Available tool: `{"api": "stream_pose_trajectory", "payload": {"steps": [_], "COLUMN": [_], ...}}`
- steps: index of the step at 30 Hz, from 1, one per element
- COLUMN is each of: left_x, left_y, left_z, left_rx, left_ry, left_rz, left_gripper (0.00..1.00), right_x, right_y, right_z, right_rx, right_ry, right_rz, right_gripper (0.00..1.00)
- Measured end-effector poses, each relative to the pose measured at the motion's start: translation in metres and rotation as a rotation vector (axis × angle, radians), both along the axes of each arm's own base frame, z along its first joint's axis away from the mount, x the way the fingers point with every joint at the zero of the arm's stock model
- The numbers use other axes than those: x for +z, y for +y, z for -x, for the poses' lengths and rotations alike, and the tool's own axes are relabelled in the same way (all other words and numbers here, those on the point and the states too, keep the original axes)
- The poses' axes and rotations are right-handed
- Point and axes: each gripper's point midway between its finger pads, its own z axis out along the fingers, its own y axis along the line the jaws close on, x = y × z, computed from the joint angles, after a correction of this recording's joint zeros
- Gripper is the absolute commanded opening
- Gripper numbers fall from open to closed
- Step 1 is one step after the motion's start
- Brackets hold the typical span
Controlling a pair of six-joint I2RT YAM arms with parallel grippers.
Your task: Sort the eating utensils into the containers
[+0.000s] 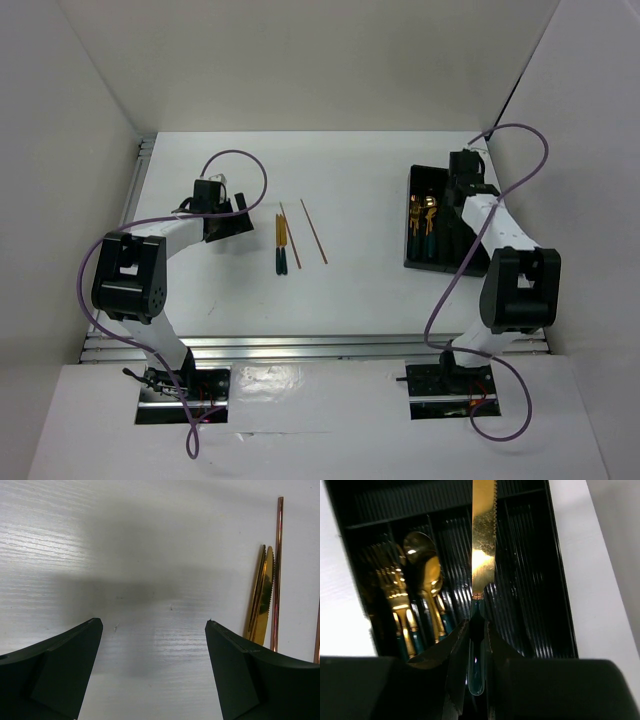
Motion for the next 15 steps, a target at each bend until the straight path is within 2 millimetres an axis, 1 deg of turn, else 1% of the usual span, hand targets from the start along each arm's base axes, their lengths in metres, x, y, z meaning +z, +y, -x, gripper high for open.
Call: {"api": "stream_pose_trajectory", "payload": {"steps": [2,8,11,12,15], "left_x": [0.000,0.000,0.000,0.000,0.000], "left_y": [0.000,-0.002,-0.002,-0.002,-0.003], "left_z": [0.000,0.000,0.000,0.001,0.001], "left_rx": [-0.001,-0.006,-0.009,-0.009,-0.010], "left_ry": [0.000,0.001,0.001,0.001,0.001], "left_rz": [0.002,0.008,0.011,0.011,0.012], "left_gripper": [0.99,0.99,0.99,0.99,0.99], "right_x": [-0.010,-0.043,-0.060,-0.066,-0.078], "right_y": [-0.006,0.003,0.003,0.003,0.003], "right_z": [0.001,0.005,0.010,0.012,0.017], "right_rx": [0.019,0.118,0.136,0.139,0.144], "right_ry": [0.037,0.154,0.217,0.238,0.287], "right_rz": [0.015,0.008,0.010,0.011,0.011], "right_gripper": [0.00,0.00,0.00,0.03,0.03]}}
